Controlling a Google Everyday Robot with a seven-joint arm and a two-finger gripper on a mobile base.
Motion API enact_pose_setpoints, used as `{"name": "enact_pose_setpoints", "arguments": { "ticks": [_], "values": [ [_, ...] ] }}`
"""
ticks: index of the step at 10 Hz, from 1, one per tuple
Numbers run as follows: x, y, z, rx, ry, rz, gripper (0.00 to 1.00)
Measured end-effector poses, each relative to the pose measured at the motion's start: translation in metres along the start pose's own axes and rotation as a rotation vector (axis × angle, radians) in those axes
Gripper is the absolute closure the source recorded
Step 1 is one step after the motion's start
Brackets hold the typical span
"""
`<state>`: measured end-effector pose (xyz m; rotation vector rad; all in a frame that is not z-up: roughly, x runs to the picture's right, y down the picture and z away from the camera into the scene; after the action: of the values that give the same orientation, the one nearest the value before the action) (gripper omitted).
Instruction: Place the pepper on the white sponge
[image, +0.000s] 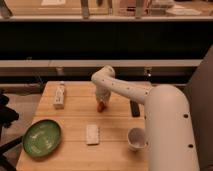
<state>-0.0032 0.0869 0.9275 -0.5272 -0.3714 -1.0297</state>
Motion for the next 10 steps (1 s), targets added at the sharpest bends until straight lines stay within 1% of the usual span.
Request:
{"name": "enact_pose_setpoints", "arguments": {
  "ticks": [1,2,4,5,6,8,9,10],
  "values": [
    [-0.003,0.002,-0.009,0.0,0.001,-0.002,1.0],
    [-0.005,0.003,-0.012,-0.002,0.0,-0.006,1.0],
    [-0.01,0.007,-0.009,-0.007,-0.002,-0.02,1.0],
    [-0.015,0.009,-0.01,-0.013,0.002,-0.04,1.0],
    [-0.019,0.008,-0.016,-0.012,0.006,-0.054,1.0],
    [-0.031,0.014,-0.036,-0.027,0.01,-0.087,1.0],
    [-0.035,0.016,-0.041,-0.032,0.011,-0.099,1.0],
    [-0.037,0.018,-0.042,-0.037,0.013,-0.108,1.0]
  ]
}}
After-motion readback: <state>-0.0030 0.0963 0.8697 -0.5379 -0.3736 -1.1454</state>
